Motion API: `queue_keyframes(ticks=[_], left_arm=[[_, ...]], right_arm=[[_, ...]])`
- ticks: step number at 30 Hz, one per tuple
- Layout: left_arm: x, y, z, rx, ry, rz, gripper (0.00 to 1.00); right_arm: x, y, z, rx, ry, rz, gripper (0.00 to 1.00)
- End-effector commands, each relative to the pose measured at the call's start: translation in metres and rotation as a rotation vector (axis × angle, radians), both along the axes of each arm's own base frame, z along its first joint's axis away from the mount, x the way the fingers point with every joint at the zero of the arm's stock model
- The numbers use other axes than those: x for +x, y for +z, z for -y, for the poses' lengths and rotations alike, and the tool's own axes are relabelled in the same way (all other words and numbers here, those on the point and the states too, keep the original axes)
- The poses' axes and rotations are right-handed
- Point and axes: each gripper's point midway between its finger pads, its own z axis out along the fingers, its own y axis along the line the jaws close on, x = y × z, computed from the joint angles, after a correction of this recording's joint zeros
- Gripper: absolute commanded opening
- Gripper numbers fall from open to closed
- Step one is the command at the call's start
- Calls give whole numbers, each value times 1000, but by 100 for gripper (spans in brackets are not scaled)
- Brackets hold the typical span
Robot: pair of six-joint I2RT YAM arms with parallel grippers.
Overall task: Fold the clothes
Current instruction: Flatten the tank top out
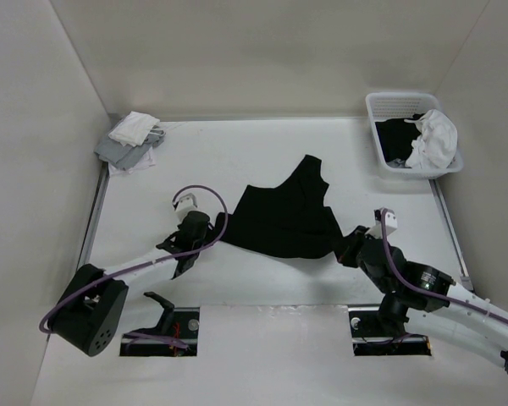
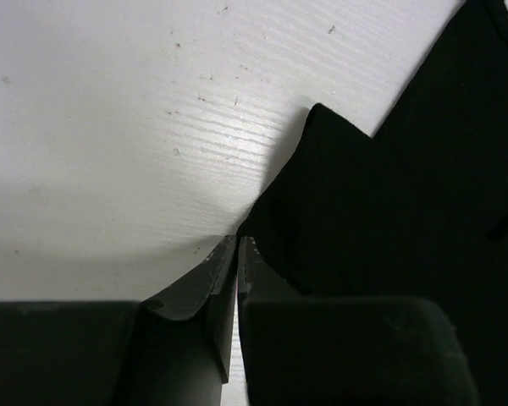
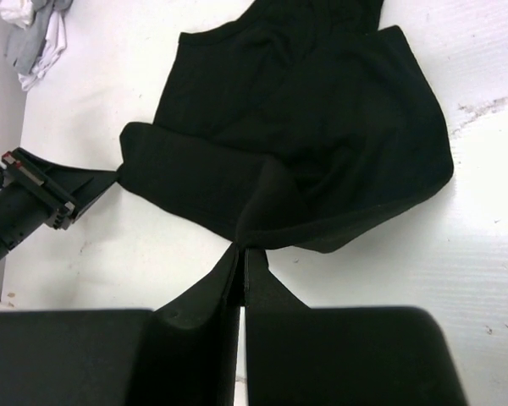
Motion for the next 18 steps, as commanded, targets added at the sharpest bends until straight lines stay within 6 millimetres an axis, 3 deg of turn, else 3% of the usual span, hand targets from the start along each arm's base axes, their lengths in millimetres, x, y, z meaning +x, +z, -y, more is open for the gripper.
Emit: queue_keyframes(ticks=[1,5,8,11,14,18], left_arm=[[23,54,11,-68,-2,176,0],[20,134,16,-146,-18,345,0],[2,217,4,-195,-6,503,0],[-28,305,-19,-253,19,675,0],[-59,378,-44,-312,44,824,0],[-91,451,-75,-377,84,987,0]], right_arm=[[6,23,-6,47,8,56,3],[7,51,-1,49,8,109,2],[4,94,10,60,5,186,1],[-2,149,22,84,7,278,0],[-10,211,32,124,21,374,0],[-18,288,41,171,40,476,0]])
